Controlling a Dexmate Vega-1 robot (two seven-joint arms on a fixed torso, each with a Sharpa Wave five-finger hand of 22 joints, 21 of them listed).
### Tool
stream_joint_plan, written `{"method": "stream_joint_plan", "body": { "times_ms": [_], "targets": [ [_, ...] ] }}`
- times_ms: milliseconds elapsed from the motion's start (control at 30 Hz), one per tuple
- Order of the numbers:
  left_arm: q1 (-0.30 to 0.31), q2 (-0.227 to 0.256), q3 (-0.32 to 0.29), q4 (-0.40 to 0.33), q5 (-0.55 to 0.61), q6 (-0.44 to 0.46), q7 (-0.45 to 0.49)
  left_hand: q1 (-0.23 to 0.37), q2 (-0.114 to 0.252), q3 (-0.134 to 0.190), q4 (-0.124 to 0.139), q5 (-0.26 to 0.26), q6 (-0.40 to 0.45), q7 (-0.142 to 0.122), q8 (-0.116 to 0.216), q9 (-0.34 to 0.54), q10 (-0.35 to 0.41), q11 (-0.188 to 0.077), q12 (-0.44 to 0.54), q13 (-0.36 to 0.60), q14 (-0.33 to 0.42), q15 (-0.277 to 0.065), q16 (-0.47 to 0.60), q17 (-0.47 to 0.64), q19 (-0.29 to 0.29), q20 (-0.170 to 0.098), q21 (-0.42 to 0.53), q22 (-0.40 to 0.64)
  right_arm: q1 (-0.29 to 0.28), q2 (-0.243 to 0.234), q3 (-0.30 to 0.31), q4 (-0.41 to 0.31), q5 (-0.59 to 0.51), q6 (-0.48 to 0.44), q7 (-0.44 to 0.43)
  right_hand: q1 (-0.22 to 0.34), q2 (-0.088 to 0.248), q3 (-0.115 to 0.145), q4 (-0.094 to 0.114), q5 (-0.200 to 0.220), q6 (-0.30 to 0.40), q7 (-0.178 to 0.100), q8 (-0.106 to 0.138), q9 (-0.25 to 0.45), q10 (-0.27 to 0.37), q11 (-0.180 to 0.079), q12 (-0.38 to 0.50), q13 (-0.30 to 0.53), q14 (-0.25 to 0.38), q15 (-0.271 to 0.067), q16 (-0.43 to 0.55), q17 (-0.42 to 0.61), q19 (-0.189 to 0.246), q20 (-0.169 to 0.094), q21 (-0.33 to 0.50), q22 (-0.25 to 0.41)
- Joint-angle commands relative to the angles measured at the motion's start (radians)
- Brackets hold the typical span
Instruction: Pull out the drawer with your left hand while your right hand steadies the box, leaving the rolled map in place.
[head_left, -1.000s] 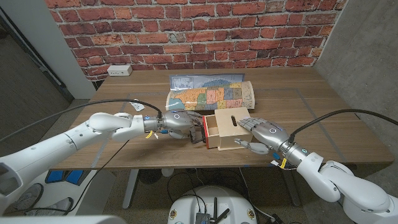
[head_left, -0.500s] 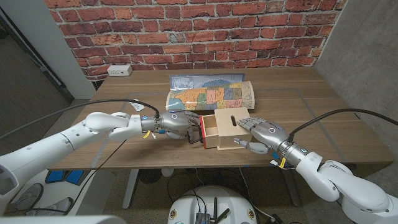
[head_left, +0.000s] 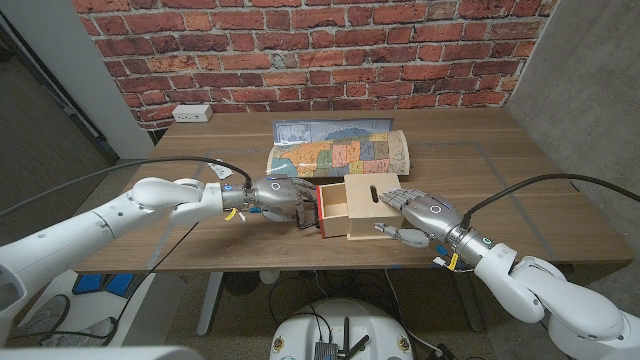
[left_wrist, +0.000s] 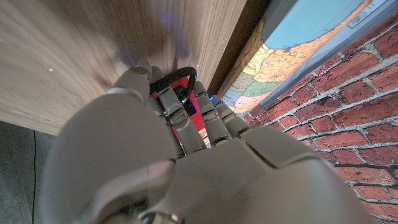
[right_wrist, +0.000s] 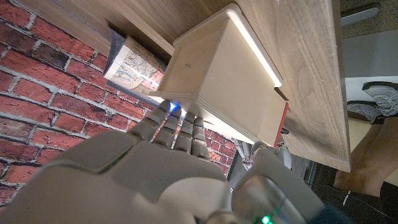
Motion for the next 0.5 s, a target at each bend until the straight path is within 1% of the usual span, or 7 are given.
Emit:
{"method": "stream_joint_plan", "body": {
  "times_ms": [33, 267, 500],
  "targets": [
    [-0.013, 0.010, 0.004, 0.023, 0.006, -0.030, 0.020, 0.011, 0.004, -0.002, -0.001, -0.002, 0.006, -0.004, 0.000, 0.002, -0.001, -0.002, -0.003, 0.003, 0.008, -0.167, 0.000, 0.005, 0.010, -0.084, 0.008, 0.002, 0.034, 0.010, -0.023, -0.003, -0.010, 0.005, 0.026, -0.005, 0.043, 0.003, 0.005, 0.002, 0.007, -0.001, -0.001, 0.001, 0.005, -0.002, 0.002, 0.001, -0.003, -0.013, -0.004, 0.005, 0.004, -0.077, 0.004, 0.005],
    [-0.022, 0.018, 0.006, 0.031, 0.012, -0.050, 0.028, 0.012, 0.005, -0.003, -0.001, -0.003, 0.006, -0.004, -0.001, 0.002, -0.002, -0.002, -0.004, 0.003, 0.007, -0.168, 0.000, 0.005, 0.011, -0.085, 0.007, 0.002, 0.048, 0.013, -0.037, -0.005, -0.022, 0.005, 0.042, -0.007, 0.042, 0.001, 0.006, 0.002, 0.023, 0.002, 0.003, 0.002, 0.016, -0.003, 0.005, 0.001, -0.004, -0.015, -0.004, 0.006, 0.005, -0.080, 0.004, 0.004],
    [-0.036, 0.016, 0.010, 0.046, 0.018, -0.065, 0.033, 0.012, 0.006, -0.004, -0.001, -0.003, 0.007, -0.004, -0.001, 0.002, -0.003, -0.002, -0.003, 0.003, 0.007, -0.168, 0.000, 0.005, 0.012, -0.085, 0.007, 0.002, 0.045, 0.006, -0.038, -0.009, -0.024, -0.001, 0.049, -0.008, 0.041, 0.000, 0.007, 0.002, 0.031, 0.004, 0.004, 0.002, 0.021, 0.000, 0.006, 0.001, -0.005, -0.016, -0.004, 0.006, 0.005, -0.080, 0.004, 0.004]
  ]
}}
